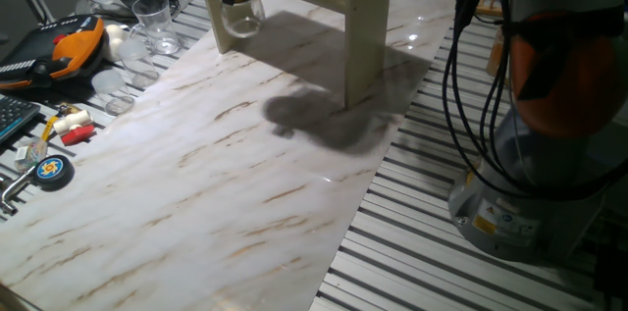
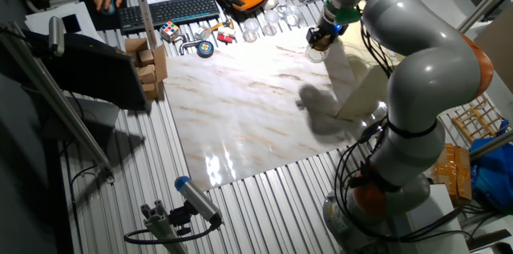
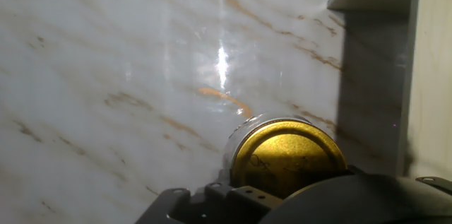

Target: Put the object on the shelf

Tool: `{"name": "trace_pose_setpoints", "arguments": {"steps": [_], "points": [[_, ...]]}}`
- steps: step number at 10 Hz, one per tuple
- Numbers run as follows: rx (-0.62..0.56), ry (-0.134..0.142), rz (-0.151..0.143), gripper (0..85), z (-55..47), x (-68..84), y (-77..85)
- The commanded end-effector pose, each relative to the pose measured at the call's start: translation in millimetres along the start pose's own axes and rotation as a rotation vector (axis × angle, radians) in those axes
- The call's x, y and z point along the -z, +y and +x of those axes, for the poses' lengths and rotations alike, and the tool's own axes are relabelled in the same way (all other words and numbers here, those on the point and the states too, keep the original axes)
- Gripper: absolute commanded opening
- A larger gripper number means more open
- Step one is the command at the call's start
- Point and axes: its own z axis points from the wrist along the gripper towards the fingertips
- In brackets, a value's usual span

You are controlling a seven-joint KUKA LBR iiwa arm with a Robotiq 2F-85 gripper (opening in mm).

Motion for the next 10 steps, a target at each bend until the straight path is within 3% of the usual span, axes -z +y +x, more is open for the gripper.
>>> {"name": "trace_pose_setpoints", "arguments": {"steps": [1, 6, 10], "points": [[0.0, -0.001, 0.004, 0.0, 2.2, 2.5, -1.3], [0.007, -0.008, 0.024, 0.0, 15.2, 23.4, -14.5], [0.0, -0.004, 0.003, 0.0, 21.5, 31.7, -26.0]]}}
